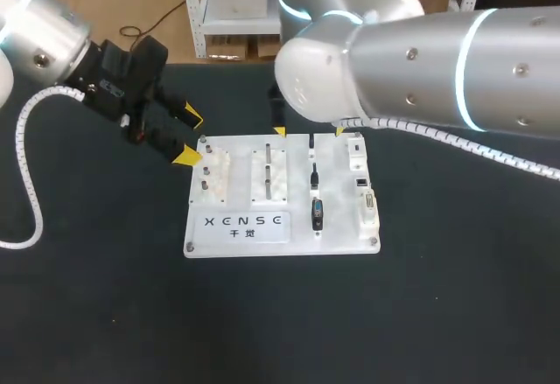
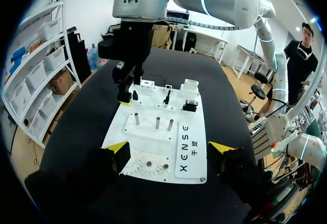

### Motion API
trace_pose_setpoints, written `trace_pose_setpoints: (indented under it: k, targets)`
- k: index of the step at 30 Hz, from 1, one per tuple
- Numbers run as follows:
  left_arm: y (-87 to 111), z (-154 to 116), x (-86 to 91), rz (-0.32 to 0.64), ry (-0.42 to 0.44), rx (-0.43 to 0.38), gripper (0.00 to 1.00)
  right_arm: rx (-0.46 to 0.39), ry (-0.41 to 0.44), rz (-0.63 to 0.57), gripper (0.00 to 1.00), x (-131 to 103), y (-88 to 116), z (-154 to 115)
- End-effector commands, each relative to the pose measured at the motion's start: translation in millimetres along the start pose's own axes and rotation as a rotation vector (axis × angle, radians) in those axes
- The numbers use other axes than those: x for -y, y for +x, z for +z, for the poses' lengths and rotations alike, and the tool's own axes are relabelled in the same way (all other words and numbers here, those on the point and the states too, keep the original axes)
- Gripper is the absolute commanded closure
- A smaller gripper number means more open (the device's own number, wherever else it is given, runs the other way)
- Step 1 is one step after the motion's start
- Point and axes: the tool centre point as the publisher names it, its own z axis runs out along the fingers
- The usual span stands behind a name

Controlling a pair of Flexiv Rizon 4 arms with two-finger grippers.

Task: Insert the USB connector, Ethernet cable, and multi-pin plug into their matching sockets one by one.

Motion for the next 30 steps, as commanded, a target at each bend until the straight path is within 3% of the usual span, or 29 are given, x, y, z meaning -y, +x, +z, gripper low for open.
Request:
trace_pose_setpoints:
  k: [1,5,6,11,18,22,27,30]
  targets:
    - [0.7,0.1,0.7,0.001,-0.002,0.002,0.00,-0.001,0.001,-0.004,0.00,0.8,5.1,-0.5]
    - [0.7,0.1,0.7,0.001,-0.002,0.002,0.00,-0.011,-0.001,0.001,0.02,3.5,9.1,1.3]
    - [0.7,0.1,0.7,0.001,-0.002,0.002,0.00,-0.012,-0.001,0.001,0.17,4.0,10.3,1.9]
    - [0.7,0.1,0.7,0.001,-0.002,0.002,0.00,-0.015,0.012,0.005,0.50,5.6,14.1,7.0]
    - [0.7,0.1,0.7,0.001,-0.002,0.002,0.00,-0.006,0.000,0.010,0.62,3.3,12.2,8.7]
    - [0.7,0.1,0.7,0.001,-0.002,0.002,0.00,0.000,-0.005,0.011,0.74,2.8,12.0,8.8]
    - [0.7,0.1,0.7,0.001,-0.002,0.002,0.00,0.010,-0.009,0.012,0.97,3.4,11.8,6.7]
    - [0.7,0.1,0.7,0.001,-0.002,0.002,0.00,0.021,-0.011,0.006,1.00,3.4,13.1,4.7]
